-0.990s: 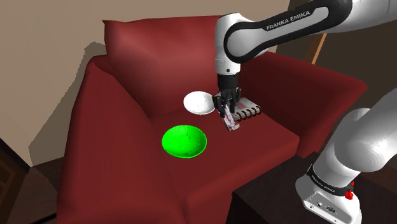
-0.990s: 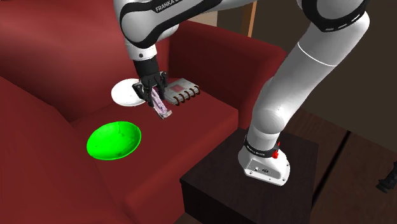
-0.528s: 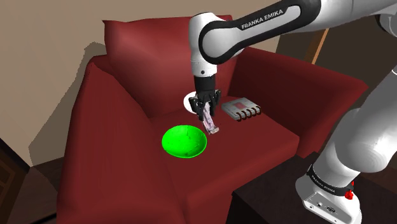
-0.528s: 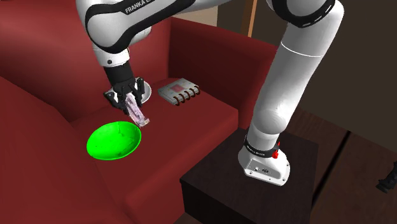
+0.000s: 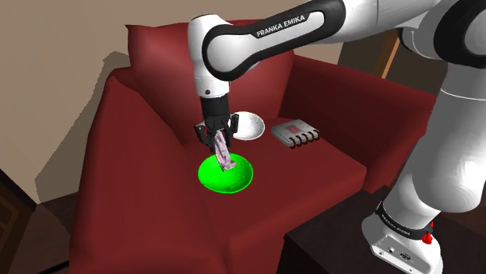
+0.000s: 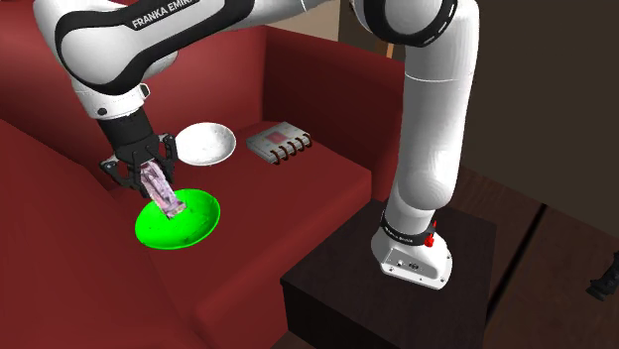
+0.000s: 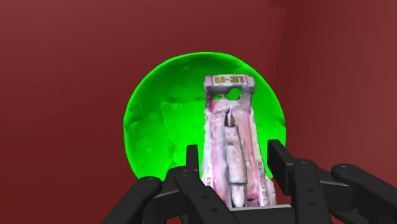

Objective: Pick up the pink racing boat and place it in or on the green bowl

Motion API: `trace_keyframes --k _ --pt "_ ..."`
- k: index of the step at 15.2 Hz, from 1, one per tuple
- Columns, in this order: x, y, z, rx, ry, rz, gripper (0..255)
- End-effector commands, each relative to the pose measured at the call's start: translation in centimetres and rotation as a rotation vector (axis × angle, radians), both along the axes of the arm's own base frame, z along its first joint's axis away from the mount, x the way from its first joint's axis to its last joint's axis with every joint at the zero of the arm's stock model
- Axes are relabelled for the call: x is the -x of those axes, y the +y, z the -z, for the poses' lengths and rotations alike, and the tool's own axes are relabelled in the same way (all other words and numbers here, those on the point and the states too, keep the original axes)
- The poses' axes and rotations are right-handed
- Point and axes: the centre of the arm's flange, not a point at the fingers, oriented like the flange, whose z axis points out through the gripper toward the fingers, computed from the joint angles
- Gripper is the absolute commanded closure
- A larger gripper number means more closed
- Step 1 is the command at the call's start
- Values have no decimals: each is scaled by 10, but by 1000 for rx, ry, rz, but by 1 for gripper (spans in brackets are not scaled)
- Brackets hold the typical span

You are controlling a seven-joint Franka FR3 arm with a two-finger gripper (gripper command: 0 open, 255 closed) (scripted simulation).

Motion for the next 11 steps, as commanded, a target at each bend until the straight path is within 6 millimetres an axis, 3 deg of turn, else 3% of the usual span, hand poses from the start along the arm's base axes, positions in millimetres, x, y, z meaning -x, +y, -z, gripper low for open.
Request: trace_keyframes --k 1,11 --pt "-12 25 0 0 0 2 255" --pt "-15 29 47 0 0 2 255"
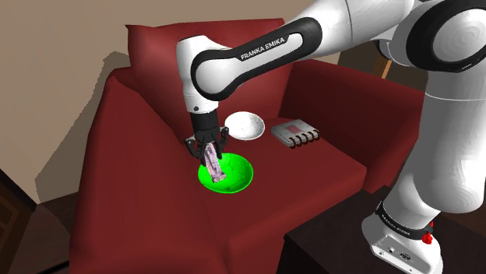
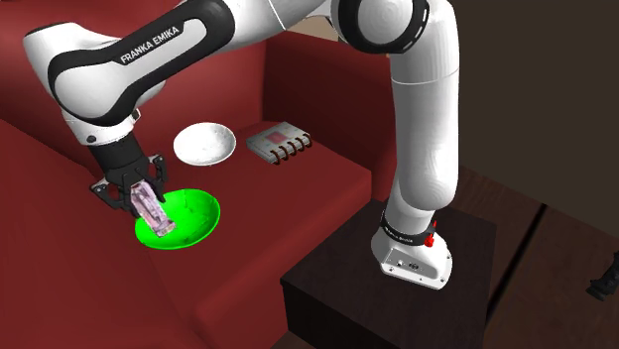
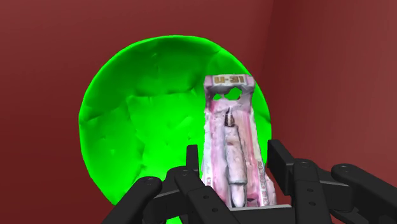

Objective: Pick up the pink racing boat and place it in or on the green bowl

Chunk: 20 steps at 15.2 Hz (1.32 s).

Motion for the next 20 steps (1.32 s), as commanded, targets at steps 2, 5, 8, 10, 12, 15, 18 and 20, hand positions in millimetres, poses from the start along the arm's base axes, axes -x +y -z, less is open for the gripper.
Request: trace_keyframes --k 2,5,8,10,12,15,18,20 --pt "0 -1 17 0 0 0 255" --pt "0 -1 32 0 0 0 255" --pt "0 -1 42 0 0 0 255" --pt "0 -1 42 0 0 0 255" --pt "0 -1 42 0 0 0 255" --pt "-1 -1 42 0 0 0 0" --pt "0 -1 42 0 0 0 0" --pt "0 -1 42 0 0 0 0"
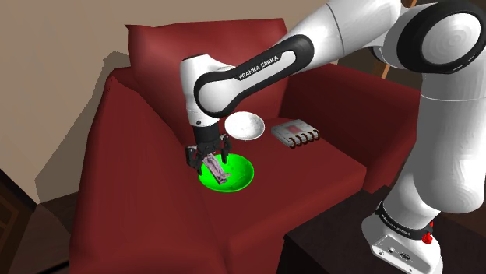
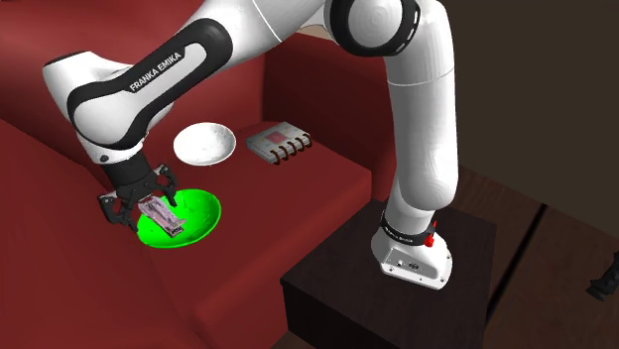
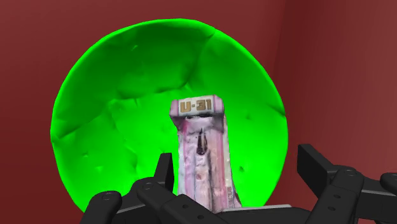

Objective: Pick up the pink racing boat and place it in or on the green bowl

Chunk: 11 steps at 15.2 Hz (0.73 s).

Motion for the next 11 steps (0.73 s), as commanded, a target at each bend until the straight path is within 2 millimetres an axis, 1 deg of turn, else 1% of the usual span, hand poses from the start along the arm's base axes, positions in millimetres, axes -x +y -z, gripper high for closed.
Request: trace_keyframes --k 1,4,11 --pt "-2 -1 -13 0 0 0 0" --pt "-9 -3 -49 0 0 0 0" --pt "-9 -3 -49 0 0 0 0"
